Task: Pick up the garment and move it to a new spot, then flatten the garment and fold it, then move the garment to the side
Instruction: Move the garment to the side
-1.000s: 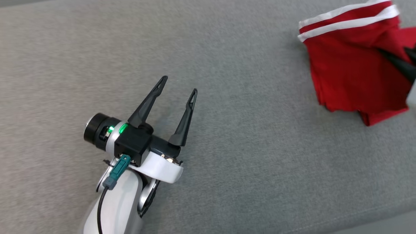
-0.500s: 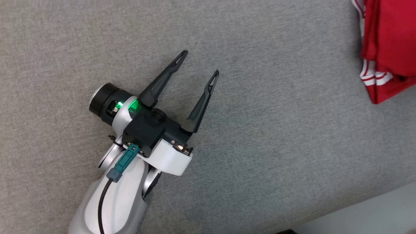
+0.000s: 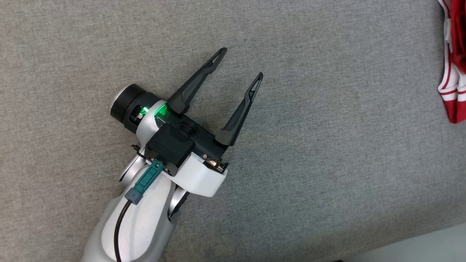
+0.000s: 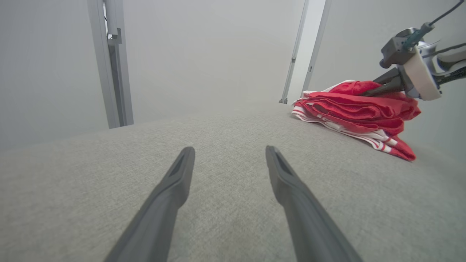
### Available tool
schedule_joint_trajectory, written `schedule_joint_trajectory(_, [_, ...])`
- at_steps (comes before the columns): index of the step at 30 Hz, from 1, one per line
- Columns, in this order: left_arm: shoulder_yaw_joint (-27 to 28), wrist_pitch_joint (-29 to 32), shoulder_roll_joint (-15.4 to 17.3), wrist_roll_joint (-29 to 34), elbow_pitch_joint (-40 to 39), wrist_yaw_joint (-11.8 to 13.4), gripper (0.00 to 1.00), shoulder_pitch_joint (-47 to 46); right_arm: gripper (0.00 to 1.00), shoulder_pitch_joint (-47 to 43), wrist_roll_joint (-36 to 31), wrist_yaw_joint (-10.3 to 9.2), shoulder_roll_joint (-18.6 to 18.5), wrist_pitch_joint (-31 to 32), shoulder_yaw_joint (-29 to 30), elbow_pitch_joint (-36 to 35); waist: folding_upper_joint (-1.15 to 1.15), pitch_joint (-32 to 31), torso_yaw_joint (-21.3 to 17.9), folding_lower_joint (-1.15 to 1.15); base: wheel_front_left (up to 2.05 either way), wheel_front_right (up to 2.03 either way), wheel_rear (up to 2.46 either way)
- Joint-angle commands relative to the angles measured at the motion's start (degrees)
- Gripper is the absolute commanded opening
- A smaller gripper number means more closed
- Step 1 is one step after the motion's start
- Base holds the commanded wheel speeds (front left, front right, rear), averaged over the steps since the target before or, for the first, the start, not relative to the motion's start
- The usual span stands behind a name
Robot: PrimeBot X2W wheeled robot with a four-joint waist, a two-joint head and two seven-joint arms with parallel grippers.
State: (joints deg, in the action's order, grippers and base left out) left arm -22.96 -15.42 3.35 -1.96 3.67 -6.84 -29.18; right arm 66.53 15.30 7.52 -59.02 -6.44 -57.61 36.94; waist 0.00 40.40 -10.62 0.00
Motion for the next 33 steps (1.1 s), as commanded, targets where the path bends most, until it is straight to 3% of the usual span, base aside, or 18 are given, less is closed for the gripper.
schedule_joint_trajectory(1, [1.38, 0.59, 2.49, -0.02, 2.64, 0.38, 1.0, 1.09, 1.0, 0.39, -0.63, -0.07, 0.41, -0.61, 0.61, 0.64, 0.0, -0.11, 0.21, 0.0, 0.0, 0.0, 0.0])
schedule_joint_trajectory(10, [0.9, 0.48, 1.07, -0.79, 2.35, 0.7, 1.0, 2.17, 1.0, 0.78, -4.37, -0.07, 3.48, 1.68, 4.31, 5.24, 0.0, -3.85, 0.64, 0.0, 0.0, 0.0, 0.0])
schedule_joint_trajectory(20, [1.97, 0.33, -0.08, -3.25, 1.87, 2.9, 1.0, 6.05, 1.0, 0.18, -5.17, -0.07, 6.26, 2.04, 7.48, 6.19, 0.0, -14.5, 2.56, 0.0, 0.0, 0.0, 0.0])
schedule_joint_trajectory(25, [4.61, 0.33, -0.2, -4.96, 1.71, 4.95, 1.0, 10.05, 1.0, -2.83, -3.09, -0.07, 10.53, -2.59, 13.4, 3.79, 0.0, -20.66, 4.55, 0.0, 0.0, 0.0, 0.0])
schedule_joint_trajectory(33, [10.52, 0.33, -0.32, -5.72, 1.39, 7.0, 1.0, 16.43, 1.0, -14.75, -1.47, -0.07, 21.03, -6.95, 25.02, -4.76, 0.0, -28.79, 8.41, 0.0, 0.0, 0.0, 0.0])
